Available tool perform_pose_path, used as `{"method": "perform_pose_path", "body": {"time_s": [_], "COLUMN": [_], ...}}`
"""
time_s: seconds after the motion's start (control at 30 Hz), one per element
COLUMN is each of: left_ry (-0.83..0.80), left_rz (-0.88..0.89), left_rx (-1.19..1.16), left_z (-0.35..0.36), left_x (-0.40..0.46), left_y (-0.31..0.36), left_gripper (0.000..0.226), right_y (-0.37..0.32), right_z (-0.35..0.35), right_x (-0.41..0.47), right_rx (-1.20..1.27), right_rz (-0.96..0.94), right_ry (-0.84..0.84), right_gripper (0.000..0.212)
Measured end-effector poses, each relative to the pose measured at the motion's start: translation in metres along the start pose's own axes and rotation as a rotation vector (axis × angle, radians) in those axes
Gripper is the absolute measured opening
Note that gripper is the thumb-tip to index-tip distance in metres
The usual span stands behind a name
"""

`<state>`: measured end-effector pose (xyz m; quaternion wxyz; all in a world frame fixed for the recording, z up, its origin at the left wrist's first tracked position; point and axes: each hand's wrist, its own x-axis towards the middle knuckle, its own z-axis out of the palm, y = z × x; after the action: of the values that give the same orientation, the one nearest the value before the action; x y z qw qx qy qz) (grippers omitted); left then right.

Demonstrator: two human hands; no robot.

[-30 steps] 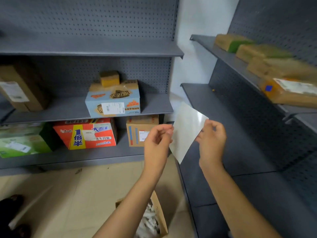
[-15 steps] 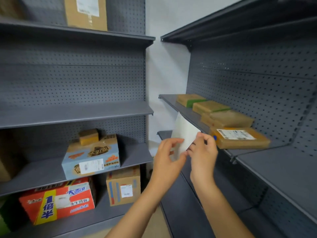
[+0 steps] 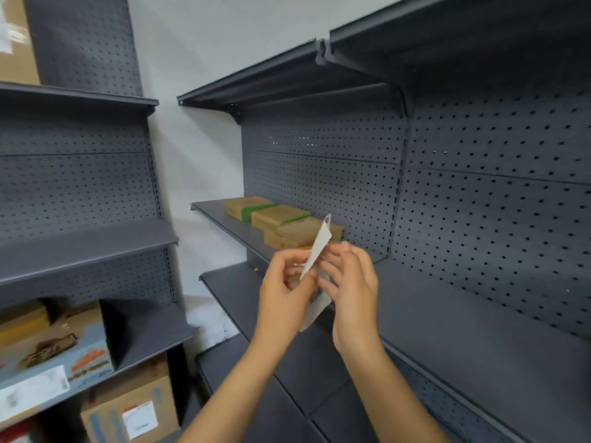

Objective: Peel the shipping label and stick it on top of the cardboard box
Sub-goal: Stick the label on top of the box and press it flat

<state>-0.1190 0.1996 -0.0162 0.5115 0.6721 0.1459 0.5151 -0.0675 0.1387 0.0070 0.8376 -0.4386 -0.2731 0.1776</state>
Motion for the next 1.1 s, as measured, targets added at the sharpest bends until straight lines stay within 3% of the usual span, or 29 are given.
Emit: {"method": "perform_pose_path", "body": {"time_s": [0.43,0.67,1.1], "left_ry": [-0.120,-0.272,-0.537], "left_rz": [-0.294,-0.385,-0.492], "left_rx": [-0.469,-0.561,-0.645], "left_z": [0.140,0.208,0.291], "left_x": [-0.021,-0.051,-0.102], "left_y": [0.045,0.073,0.114], "left_gripper": [0.012,0.012,0.016], "right_y": [-0.119,-0.170,-0.241], "right_z": [-0.142,-0.209,-0.291], "right_x": [0.006,-0.012,-0.066], "right_rx": [-0.283,-0.355,-0.527], "right_rz": [-0.238,-0.272,-0.220], "right_ry": [0.257,0.440,0.627], "right_gripper": [0.014,0.007,0.016]}}
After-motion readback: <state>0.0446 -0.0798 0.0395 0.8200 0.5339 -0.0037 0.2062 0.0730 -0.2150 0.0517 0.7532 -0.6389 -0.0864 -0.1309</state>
